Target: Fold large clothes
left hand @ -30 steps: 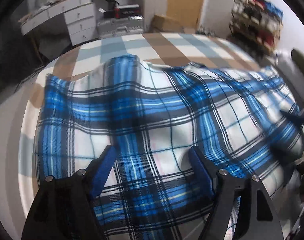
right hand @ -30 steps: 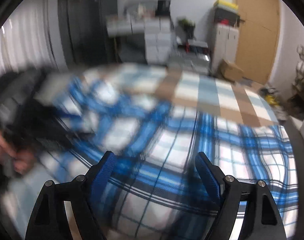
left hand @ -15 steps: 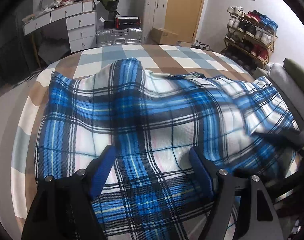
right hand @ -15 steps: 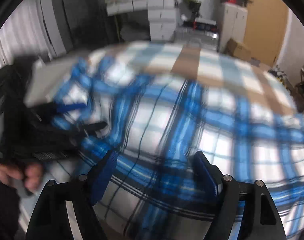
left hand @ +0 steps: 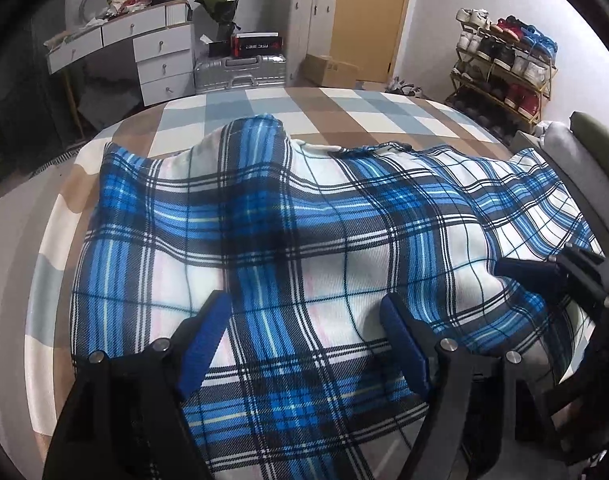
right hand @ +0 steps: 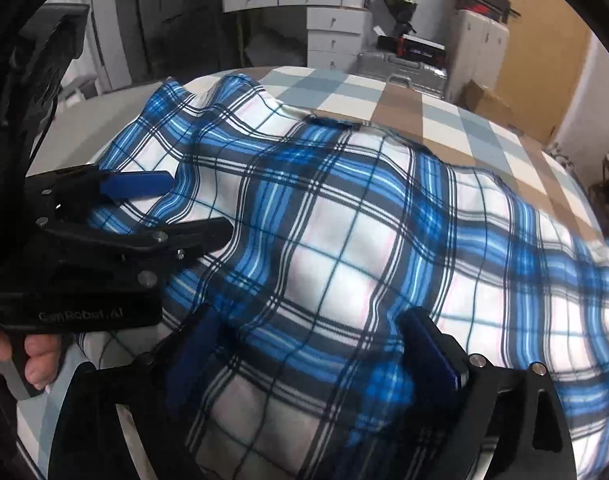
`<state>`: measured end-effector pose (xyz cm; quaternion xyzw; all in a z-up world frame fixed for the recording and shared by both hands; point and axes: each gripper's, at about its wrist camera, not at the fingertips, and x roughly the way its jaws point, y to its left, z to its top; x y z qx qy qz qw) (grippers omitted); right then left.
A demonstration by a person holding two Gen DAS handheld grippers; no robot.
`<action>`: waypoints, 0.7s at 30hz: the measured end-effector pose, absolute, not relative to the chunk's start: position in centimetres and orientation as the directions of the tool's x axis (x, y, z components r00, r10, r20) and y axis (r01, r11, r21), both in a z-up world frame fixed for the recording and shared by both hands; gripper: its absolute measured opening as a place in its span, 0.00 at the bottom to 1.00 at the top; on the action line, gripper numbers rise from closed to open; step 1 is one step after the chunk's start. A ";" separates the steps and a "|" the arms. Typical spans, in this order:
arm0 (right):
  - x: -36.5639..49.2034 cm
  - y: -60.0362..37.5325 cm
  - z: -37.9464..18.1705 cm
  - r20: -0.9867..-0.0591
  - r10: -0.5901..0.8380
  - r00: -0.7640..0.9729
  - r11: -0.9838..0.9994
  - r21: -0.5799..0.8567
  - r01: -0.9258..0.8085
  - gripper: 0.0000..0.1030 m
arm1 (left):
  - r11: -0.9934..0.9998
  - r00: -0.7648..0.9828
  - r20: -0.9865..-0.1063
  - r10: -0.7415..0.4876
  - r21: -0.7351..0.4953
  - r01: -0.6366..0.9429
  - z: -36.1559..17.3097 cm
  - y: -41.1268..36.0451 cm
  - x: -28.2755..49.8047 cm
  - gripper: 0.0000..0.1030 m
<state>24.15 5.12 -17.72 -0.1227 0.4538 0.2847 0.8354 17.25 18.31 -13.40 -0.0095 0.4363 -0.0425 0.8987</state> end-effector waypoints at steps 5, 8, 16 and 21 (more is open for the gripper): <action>26.6 4.1 -14.6 -0.769 0.366 0.525 0.830 0.014 -0.557 0.80 | 0.992 0.620 -0.774 -0.127 -0.114 0.061 -13.3 19.1 17.0 0.71; 29.7 3.1 -14.3 -0.771 0.350 0.532 0.865 0.048 -0.500 0.80 | 0.994 0.617 -0.780 -0.106 -0.087 0.061 -13.2 18.7 16.9 0.71; 32.2 2.5 -17.9 -0.863 0.274 0.423 0.874 0.041 -0.483 0.63 | 0.995 0.616 -0.781 -0.103 -0.084 0.061 -13.3 18.6 16.9 0.71; 30.8 -2.5 -14.8 -0.810 0.282 0.514 0.896 0.030 -0.443 0.46 | 0.995 0.615 -0.783 -0.097 -0.076 0.061 -13.3 18.6 17.0 0.72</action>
